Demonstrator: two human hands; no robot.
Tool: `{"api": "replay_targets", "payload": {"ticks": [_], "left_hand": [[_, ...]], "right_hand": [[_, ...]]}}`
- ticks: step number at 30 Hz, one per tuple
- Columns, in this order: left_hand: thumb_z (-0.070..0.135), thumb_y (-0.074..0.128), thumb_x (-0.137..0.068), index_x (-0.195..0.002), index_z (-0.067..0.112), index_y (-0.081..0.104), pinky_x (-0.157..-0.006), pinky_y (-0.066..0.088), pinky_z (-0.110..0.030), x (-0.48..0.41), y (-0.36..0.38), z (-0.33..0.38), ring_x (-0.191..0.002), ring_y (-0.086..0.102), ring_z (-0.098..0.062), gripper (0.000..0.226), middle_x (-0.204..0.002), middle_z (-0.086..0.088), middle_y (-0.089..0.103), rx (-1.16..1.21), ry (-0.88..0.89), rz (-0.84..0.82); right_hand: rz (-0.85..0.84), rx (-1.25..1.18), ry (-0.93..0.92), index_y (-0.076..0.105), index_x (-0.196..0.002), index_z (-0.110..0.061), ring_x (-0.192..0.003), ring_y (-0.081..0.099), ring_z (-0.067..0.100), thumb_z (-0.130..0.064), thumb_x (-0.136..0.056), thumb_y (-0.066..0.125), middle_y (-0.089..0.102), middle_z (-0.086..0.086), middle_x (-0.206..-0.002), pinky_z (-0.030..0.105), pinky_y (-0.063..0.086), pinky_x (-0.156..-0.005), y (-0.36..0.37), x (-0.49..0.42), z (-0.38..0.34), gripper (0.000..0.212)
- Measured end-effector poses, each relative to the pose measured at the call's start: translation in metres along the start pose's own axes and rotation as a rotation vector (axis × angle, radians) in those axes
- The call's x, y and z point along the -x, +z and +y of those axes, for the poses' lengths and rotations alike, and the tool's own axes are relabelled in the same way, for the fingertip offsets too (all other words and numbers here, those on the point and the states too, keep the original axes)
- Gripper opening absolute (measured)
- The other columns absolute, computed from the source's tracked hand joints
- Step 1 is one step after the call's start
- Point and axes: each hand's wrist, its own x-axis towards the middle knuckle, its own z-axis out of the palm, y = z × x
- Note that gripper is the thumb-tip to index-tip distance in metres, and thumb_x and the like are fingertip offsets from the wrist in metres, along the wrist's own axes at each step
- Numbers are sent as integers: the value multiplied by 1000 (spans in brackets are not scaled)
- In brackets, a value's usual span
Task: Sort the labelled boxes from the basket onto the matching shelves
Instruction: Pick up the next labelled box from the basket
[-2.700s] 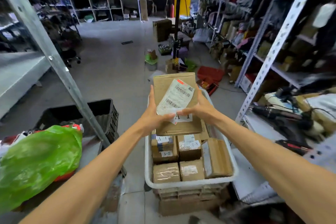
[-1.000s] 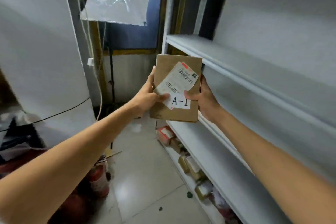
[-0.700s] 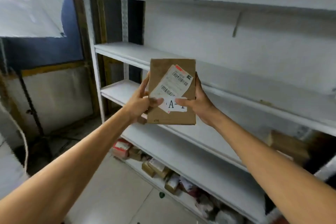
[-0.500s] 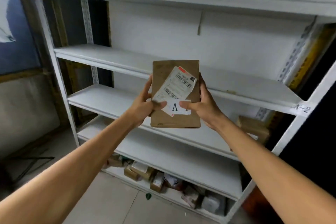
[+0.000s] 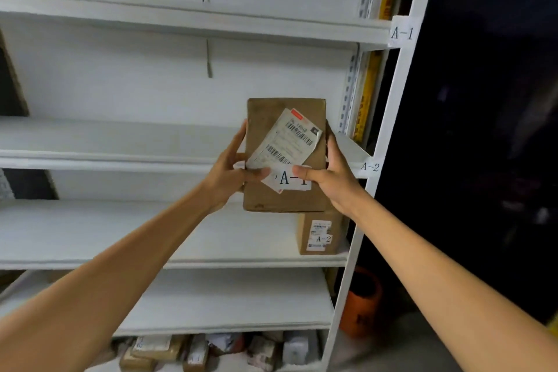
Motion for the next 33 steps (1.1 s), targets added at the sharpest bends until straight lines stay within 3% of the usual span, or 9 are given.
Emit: {"api": "replay_targets", "payload": {"ticks": [3,8,10,13,18,22,27,30,33], "left_hand": [[-10,64,-82,-149,47,17,-68,60,-46,-44,10,4,-101,68,-29,100,-116,-11,64,-29,36,-35],[-13,65,-79,-148,42,23,-70,60,-47,-124,30,2,-100,66,-29,98,-116,-12,61,-24,95,-27],[-14,66,-77,-145,39,27,-67,61,-43,-157,38,-2,-99,65,-28,95,-115,-14,57,-22,125,-7],[-15,68,-74,-143,36,28,-73,60,-47,-197,46,-15,-102,64,-31,95,-115,-15,55,21,136,9],[-20,68,-71,-143,22,35,-75,60,-46,-250,61,-35,-101,66,-31,89,-119,-14,57,89,127,28],[-16,69,-73,-140,25,37,-80,57,-53,-279,68,-49,-105,63,-33,85,-122,-13,56,54,122,20],[-11,74,-72,-136,27,36,-79,58,-51,-296,75,-77,-106,63,-34,84,-117,-10,57,14,65,2],[-4,78,-72,-136,33,33,-74,59,-40,-302,85,-88,-105,62,-28,86,-121,-4,56,-50,75,15],[0,78,-74,-141,31,26,-83,55,-43,-311,93,-89,-115,57,-30,91,-134,-7,51,-125,108,6]], "right_hand": [[24,2,-2,8,-153,-36,-137,38,18,-2,-79,76,44,-2,-146,41,38,-111,-20,-32,5,106],[106,48,-61,9,-152,-39,-134,41,19,-2,-78,76,45,-1,-144,46,46,-104,-56,-95,20,107],[140,42,-89,11,-152,-39,-132,42,14,1,-77,76,47,-6,-141,29,54,-91,-70,-118,28,107],[167,68,-108,9,-153,-38,-127,39,6,3,-79,73,43,-14,-135,7,48,-75,-85,-145,39,106],[186,124,-90,4,-148,-50,-137,37,15,-1,-82,72,36,-7,-152,34,46,-101,-108,-188,62,106],[212,154,-42,-1,-151,-43,-139,34,15,-2,-85,69,34,-6,-152,41,41,-108,-115,-207,80,105],[227,178,46,9,-153,-32,-136,36,13,1,-81,72,40,-6,-147,34,44,-105,-124,-216,105,101],[271,176,89,13,-153,-32,-130,44,12,6,-79,71,47,-6,-142,14,53,-80,-132,-218,114,101],[329,214,115,8,-151,-40,-131,42,14,5,-80,71,45,-6,-143,32,54,-92,-134,-221,116,105]]}}
